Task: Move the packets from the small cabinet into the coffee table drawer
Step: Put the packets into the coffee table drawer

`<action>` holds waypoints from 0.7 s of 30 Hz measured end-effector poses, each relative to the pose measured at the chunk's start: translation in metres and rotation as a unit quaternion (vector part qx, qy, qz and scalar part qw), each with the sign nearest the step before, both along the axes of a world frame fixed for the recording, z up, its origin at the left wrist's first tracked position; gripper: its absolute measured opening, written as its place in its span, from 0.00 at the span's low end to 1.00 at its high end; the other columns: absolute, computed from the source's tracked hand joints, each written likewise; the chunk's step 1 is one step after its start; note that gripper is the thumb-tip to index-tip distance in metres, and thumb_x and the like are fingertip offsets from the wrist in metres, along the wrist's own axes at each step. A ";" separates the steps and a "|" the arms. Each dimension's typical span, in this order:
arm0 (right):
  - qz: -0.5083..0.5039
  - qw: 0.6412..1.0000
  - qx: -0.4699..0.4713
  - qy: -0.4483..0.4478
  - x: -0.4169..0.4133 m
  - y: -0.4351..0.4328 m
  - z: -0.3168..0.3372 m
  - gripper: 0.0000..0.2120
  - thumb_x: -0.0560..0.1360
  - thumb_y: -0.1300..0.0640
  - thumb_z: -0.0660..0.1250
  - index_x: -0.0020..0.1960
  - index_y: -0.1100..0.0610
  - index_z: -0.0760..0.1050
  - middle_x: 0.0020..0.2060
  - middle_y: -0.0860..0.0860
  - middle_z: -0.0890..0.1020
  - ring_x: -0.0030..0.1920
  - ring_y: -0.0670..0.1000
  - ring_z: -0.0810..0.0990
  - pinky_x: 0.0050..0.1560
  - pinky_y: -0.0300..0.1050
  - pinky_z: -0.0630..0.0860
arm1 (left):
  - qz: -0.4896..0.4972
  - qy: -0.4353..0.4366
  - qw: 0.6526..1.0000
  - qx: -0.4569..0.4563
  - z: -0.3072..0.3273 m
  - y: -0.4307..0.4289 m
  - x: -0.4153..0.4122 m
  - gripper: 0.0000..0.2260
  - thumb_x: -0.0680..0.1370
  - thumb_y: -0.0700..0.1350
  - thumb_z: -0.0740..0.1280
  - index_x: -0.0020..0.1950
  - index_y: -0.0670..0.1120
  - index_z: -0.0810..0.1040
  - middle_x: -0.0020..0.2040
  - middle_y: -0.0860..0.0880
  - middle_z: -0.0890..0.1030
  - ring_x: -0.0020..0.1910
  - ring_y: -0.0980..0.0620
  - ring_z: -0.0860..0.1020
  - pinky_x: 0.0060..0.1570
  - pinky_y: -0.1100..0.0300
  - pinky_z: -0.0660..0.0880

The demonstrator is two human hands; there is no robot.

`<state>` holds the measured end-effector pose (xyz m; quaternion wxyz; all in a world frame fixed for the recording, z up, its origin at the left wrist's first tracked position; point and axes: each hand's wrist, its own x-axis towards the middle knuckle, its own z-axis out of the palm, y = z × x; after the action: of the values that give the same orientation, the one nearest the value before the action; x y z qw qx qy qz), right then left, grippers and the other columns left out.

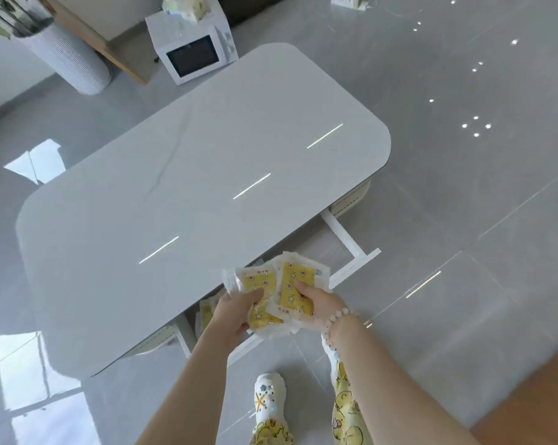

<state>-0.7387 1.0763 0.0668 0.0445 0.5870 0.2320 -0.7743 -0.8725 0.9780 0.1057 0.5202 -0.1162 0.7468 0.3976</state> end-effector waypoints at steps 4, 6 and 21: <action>0.021 0.999 -0.014 -0.032 0.004 0.012 -0.047 0.21 0.69 0.51 0.75 0.57 0.62 0.79 0.49 0.56 0.85 0.47 0.54 0.83 0.40 0.42 0.79 | 0.014 -0.033 0.999 -0.024 -0.053 0.006 0.004 0.10 0.77 0.39 0.68 0.58 0.41 0.78 0.50 0.41 0.84 0.49 0.42 0.83 0.54 0.47 0.78; 0.051 0.998 -0.012 -0.047 0.005 0.016 -0.071 0.21 0.69 0.50 0.75 0.56 0.62 0.80 0.47 0.54 0.85 0.46 0.53 0.84 0.45 0.43 0.79 | 0.021 -0.043 0.998 -0.039 -0.079 0.006 0.006 0.11 0.76 0.39 0.69 0.58 0.40 0.77 0.50 0.42 0.84 0.49 0.42 0.83 0.54 0.47 0.78; 0.361 0.919 0.112 -0.111 -0.107 0.050 -0.242 0.31 0.75 0.44 0.67 0.70 0.62 0.66 0.67 0.57 0.73 0.64 0.57 0.73 0.56 0.45 0.70 | 0.089 -0.011 0.983 -0.161 -0.277 0.011 -0.055 0.29 0.74 0.49 0.72 0.71 0.42 0.65 0.59 0.43 0.76 0.57 0.44 0.75 0.62 0.51 0.71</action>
<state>-0.8456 1.1264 -0.1748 0.2802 0.5471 0.5068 -0.6044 -0.9278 0.9888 -0.1711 0.4656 -0.2690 0.7818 0.3157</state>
